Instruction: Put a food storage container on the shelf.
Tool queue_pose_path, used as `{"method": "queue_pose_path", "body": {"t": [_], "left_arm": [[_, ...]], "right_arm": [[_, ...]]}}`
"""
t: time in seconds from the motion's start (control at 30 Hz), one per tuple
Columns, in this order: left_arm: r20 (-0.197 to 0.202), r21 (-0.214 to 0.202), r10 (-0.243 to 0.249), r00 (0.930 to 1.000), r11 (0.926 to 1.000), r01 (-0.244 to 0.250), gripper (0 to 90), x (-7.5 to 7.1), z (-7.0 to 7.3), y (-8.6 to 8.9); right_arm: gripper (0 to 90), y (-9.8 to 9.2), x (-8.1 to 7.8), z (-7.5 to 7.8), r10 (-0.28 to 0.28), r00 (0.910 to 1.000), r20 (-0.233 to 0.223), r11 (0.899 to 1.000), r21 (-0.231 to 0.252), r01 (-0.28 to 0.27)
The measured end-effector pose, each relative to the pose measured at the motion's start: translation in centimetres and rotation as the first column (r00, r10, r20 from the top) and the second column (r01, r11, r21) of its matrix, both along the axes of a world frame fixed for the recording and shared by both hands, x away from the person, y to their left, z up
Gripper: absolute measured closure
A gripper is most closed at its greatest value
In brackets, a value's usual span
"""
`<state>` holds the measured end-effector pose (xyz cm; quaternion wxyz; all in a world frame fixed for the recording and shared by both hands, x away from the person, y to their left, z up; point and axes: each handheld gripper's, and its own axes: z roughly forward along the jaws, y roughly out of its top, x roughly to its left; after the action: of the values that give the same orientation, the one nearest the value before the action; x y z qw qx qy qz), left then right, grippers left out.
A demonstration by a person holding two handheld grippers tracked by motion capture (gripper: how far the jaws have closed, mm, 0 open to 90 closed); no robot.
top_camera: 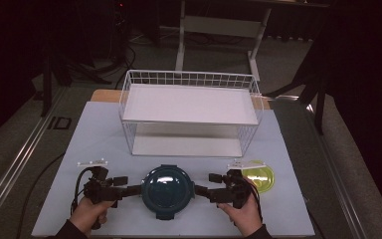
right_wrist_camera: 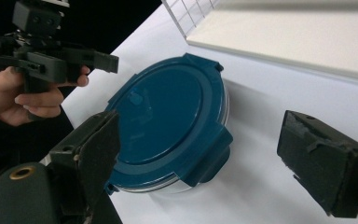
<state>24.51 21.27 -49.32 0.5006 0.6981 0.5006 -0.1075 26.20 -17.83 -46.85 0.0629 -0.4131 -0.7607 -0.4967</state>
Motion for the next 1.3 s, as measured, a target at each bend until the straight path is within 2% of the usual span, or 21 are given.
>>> {"method": "queue_pose_path", "body": {"t": [0.03, 0.07, 0.1, 0.13, 0.2, 0.23, 0.3, 0.37, 0.4, 0.47, 0.5, 0.57, 0.63, 0.67, 0.7, 0.77, 0.87, 0.97, 1.17, 1.23, 1.3], "left_arm": [[-0.048, 0.003, -0.001, 0.9988, 1.0000, 0.001, 3.1, 0.5, -0.5, -0.1], [-0.048, 0.003, -0.001, 0.9988, 1.0000, 0.001, 4.3, 0.5, -0.5, -0.1], [-0.106, 0.010, -0.015, 0.9943, 0.9998, 0.016, 5.1, 0.9, -1.0, -0.2], [-0.106, 0.010, -0.015, 0.9943, 0.9998, 0.016, 5.9, 0.9, -1.0, -0.2], [-0.156, 0.022, -0.015, 0.9876, 0.9996, 0.019, 8.2, 1.3, -1.5, -0.5], [-0.185, 0.019, 0.001, 0.9827, 0.9998, 0.002, 13.6, 1.6, -1.9, -0.5], [-0.215, -0.003, 0.009, 0.9766, 0.9999, -0.010, 15.9, 1.7, -2.1, -0.5], [-0.215, -0.003, 0.009, 0.9766, 0.9999, -0.010, 19.0, 1.7, -2.1, -0.5], [-0.247, -0.020, 0.002, 0.9689, 0.9998, -0.007, 22.5, 2.0, -2.3, -0.4], [-0.254, -0.025, -0.004, 0.9671, 0.9997, -0.002, 25.6, 2.0, -2.3, -0.5], [-0.274, -0.030, -0.009, 0.9617, 0.9995, 0.001, 32.2, 2.2, -2.4, -0.5], [-0.280, -0.033, -0.009, 0.9601, 0.9994, -0.001, 34.7, 2.3, -2.4, -0.5], [-0.308, -0.043, -0.009, 0.9512, 0.9990, -0.005, 42.4, 2.5, -2.7, -0.5], [-0.308, -0.043, -0.009, 0.9512, 0.9990, -0.005, 43.5, 2.5, -2.7, -0.5], [-0.326, -0.070, -0.021, 0.9453, 0.9975, -0.002, 45.5, 2.6, -2.8, -0.5], [-0.326, -0.070, -0.021, 0.9453, 0.9975, -0.002, 47.2, 2.6, -2.8, -0.5], [-0.352, -0.102, -0.050, 0.9346, 0.9947, 0.015, 51.5, 2.8, -2.9, -0.7], [-0.356, -0.105, -0.052, 0.9331, 0.9944, 0.016, 51.7, 2.8, -3.0, -0.7], [-0.358, -0.102, -0.074, 0.9306, 0.9940, 0.039, 52.9, 3.0, -2.9, -0.6], [-0.357, -0.105, -0.070, 0.9314, 0.9939, 0.035, 52.9, 2.9, -3.0, -0.6], [-0.345, -0.107, -0.075, 0.9358, 0.9934, 0.040, 53.0, 2.8, -3.0, -0.6]], "right_arm": [[14.0, 0.0, 0.1, -0.2, -0.004, 0.9999, -0.015, 1.000, 0.002, 0.004], [14.1, 0.1, 0.2, -0.3, 0.001, 0.9994, -0.036, 1.000, 0.000, -0.001], [14.5, 0.1, 0.3, -0.5, -0.001, 0.9988, -0.049, 1.000, -0.003, 0.001], [14.5, 0.1, 0.3, -0.5, -0.001, 0.9988, -0.049, 1.000, -0.003, 0.001], [16.1, 0.2, 0.5, -0.8, 0.001, 0.9961, -0.089, 1.000, 0.002, 0.000], [18.0, 0.2, 0.6, -1.0, 0.000, 0.9935, -0.114, 1.000, 0.009, 0.001], [18.6, 0.2, 0.6, -1.1, 0.005, 0.9925, -0.122, 1.000, 0.004, -0.005], [18.6, 0.2, 0.7, -1.2, 0.007, 0.9916, -0.129, 1.000, 0.002, -0.007], [20.8, 0.2, 0.7, -1.3, 0.007, 0.9896, -0.144, 1.000, 0.006, -0.007], [21.3, 0.1, 0.7, -1.3, 0.006, 0.9888, -0.149, 1.000, 0.005, -0.005], [22.2, 0.1, 0.8, -1.4, 0.005, 0.9885, -0.151, 1.000, 0.005, -0.005], [22.8, 0.1, 0.8, -1.4, 0.006, 0.9885, -0.151, 1.000, 0.004, -0.006], [23.5, 0.1, 0.7, -1.4, 0.007, 0.9879, -0.155, 1.000, 0.001, -0.007], [23.5, 0.1, 0.7, -1.4, 0.007, 0.9879, -0.155, 1.000, 0.001, -0.007], [24.0, 0.1, 0.7, -1.5, 0.006, 0.9869, -0.161, 1.000, 0.002, -0.006], [24.0, 0.1, 0.7, -1.5, 0.006, 0.9867, -0.163, 1.000, 0.002, -0.006], [25.3, 0.0, 0.7, -1.6, 0.004, 0.9853, -0.171, 1.000, 0.000, -0.004], [27.1, 0.0, 0.7, -1.6, 0.001, 0.9846, -0.175, 1.000, 0.001, -0.001], [28.3, 0.0, 0.8, -2.2, -0.010, 0.9757, -0.219, 1.000, 0.008, 0.012], [28.3, 0.0, 0.8, -2.5, -0.014, 0.9711, -0.238, 1.000, 0.015, 0.018], [29.0, -0.1, 1.0, -3.0, -0.022, 0.9608, -0.276, 0.999, 0.031, 0.032]]}}
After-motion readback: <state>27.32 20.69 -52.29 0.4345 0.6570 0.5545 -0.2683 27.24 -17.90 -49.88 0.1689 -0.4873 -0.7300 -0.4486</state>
